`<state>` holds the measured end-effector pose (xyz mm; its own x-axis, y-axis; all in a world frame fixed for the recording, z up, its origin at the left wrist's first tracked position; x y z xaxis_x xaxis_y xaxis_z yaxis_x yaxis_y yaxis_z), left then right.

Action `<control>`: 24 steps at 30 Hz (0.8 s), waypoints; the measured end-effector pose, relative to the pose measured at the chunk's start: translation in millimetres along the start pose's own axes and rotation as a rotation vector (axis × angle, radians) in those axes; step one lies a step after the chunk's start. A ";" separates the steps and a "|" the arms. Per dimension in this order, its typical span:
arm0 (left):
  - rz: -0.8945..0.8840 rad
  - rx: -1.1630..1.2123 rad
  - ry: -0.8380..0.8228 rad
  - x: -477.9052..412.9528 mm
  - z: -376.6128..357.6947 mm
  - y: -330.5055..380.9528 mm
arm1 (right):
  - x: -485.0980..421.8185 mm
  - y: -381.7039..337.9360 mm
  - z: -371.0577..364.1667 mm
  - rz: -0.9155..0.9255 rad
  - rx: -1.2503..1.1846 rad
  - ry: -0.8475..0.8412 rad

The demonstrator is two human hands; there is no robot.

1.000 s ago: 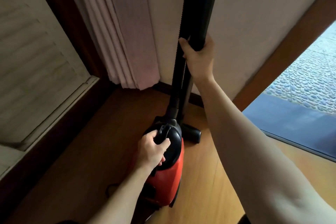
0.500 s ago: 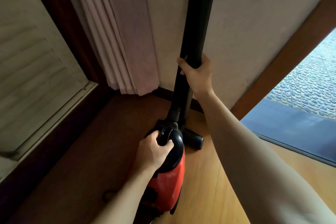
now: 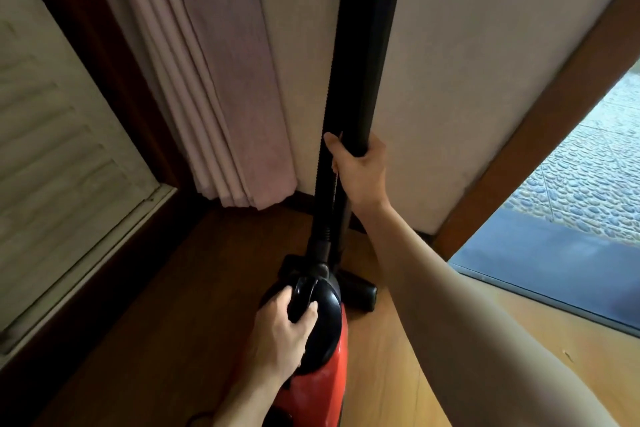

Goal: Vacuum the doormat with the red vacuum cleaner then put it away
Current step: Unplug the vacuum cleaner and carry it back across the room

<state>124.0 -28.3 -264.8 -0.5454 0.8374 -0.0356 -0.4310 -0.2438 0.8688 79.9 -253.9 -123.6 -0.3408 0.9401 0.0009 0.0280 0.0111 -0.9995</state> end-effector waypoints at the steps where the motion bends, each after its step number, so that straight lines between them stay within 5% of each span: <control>1: 0.000 -0.001 -0.008 -2.2 -0.3 -0.5 | -0.6 0.2 0.5 0.006 -0.004 0.008; 24: -0.032 -0.108 0.012 -6.5 19.7 -18.9 | 8.3 2.3 -13.9 -0.039 0.003 0.025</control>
<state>149.9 -19.6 -271.3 -0.5380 0.8401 -0.0689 -0.5233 -0.2688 0.8086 90.2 -241.3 -125.5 -0.3179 0.9473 0.0403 0.0120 0.0465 -0.9988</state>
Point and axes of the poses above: each hand's wrist, its own x-axis away from the middle knuckle, its own z-axis out of the back of the hand, y = z × x, the point moved 8 cm from there along -x, towards the middle knuckle, and after that the axes turned 14 degrees about -z, right-handed, at the moved point
